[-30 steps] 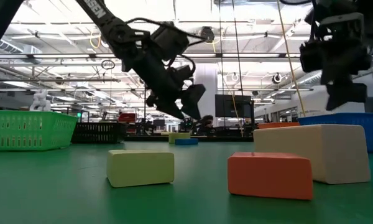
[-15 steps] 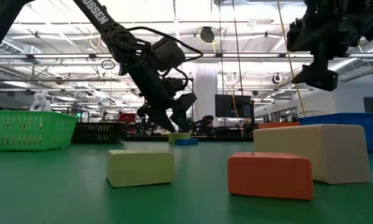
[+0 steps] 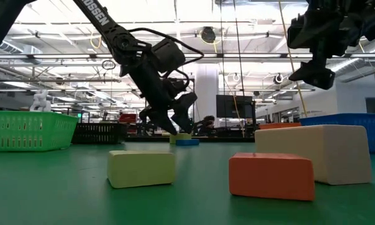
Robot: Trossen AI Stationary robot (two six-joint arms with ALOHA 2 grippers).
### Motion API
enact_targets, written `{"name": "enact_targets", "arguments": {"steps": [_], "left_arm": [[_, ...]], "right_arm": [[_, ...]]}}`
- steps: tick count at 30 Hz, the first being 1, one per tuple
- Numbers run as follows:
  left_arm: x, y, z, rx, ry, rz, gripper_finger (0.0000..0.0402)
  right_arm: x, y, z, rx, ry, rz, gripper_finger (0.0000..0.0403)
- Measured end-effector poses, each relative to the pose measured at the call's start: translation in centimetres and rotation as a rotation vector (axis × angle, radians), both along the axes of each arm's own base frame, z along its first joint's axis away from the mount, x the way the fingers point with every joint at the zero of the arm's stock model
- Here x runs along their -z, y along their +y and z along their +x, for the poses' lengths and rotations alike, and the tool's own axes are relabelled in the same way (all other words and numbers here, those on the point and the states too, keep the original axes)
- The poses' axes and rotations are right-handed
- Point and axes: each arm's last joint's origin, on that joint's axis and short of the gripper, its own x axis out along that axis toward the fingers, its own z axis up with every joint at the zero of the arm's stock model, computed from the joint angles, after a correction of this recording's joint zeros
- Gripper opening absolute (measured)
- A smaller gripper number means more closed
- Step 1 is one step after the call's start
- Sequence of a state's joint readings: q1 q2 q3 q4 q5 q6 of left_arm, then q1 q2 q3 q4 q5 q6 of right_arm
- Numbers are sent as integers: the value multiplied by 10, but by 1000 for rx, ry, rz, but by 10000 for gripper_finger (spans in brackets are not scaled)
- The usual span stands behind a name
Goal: Sort & place blocks by color
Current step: Put the blue block into the orange bin
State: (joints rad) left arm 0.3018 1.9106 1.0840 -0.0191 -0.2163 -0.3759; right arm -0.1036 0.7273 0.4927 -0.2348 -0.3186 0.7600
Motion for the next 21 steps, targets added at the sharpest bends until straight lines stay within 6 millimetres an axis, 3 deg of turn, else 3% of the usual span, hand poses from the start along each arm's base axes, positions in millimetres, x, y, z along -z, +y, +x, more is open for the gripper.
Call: {"name": "enact_targets", "arguments": {"steps": [14,17,21], "left_arm": [[34,5,7,-3,39,-1,266],[34,4,6,2,53,6,234],[35,2,7,17,66,16,149]], "right_arm": [[-4,-1,2,-4,-49,-25,281],[-4,-2,2,-2,-49,-26,281],[-4,-2,2,0,-49,-32,281]]}}
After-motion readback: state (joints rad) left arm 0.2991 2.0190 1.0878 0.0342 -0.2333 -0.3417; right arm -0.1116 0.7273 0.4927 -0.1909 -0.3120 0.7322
